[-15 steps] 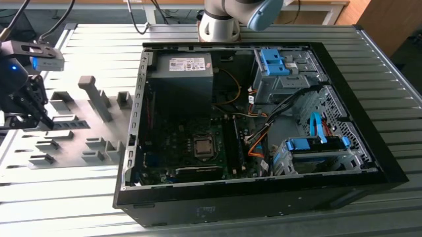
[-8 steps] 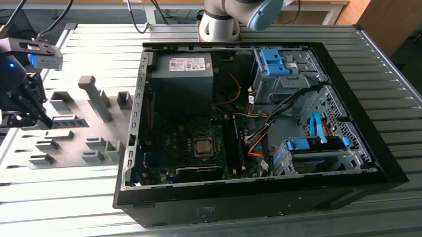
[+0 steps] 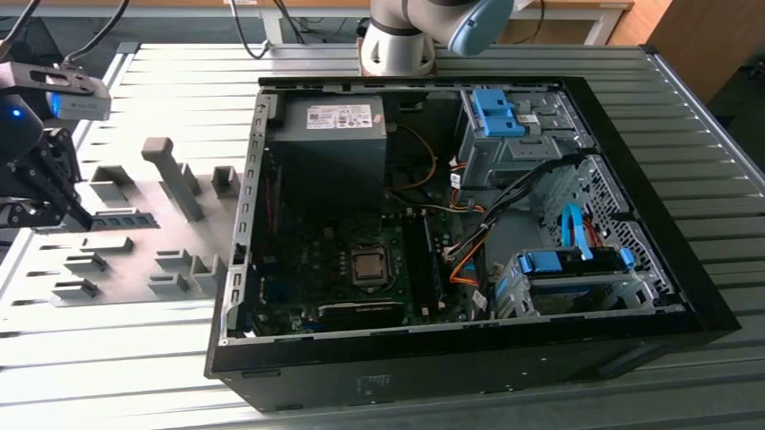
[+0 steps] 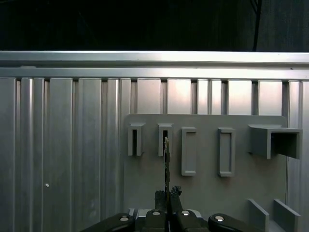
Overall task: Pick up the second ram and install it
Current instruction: 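Pick up the second ram and move it above second insertion slot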
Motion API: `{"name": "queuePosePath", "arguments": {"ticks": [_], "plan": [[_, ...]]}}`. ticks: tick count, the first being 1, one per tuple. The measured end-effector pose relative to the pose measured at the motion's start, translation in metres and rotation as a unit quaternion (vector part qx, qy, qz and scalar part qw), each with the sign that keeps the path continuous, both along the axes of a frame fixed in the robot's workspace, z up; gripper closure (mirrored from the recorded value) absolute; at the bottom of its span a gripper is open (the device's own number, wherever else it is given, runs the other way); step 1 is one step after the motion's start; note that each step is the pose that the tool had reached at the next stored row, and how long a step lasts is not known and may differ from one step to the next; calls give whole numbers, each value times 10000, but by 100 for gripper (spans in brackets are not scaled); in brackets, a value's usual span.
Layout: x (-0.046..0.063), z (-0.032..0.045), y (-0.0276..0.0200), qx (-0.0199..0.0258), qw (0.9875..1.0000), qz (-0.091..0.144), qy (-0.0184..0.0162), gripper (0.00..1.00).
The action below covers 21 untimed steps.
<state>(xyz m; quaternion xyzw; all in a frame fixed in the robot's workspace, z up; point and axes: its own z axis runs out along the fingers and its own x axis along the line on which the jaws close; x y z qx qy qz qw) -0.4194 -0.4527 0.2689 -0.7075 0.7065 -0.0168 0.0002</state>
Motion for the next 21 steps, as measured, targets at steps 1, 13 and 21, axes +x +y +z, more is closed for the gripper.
{"name": "queuePosePath", "arguments": {"ticks": [1,13,21], "plan": [[0,9,0,0,10000,0,0,86],[0,121,0,0,10000,0,0,86],[0,188,0,0,10000,0,0,86]]}}
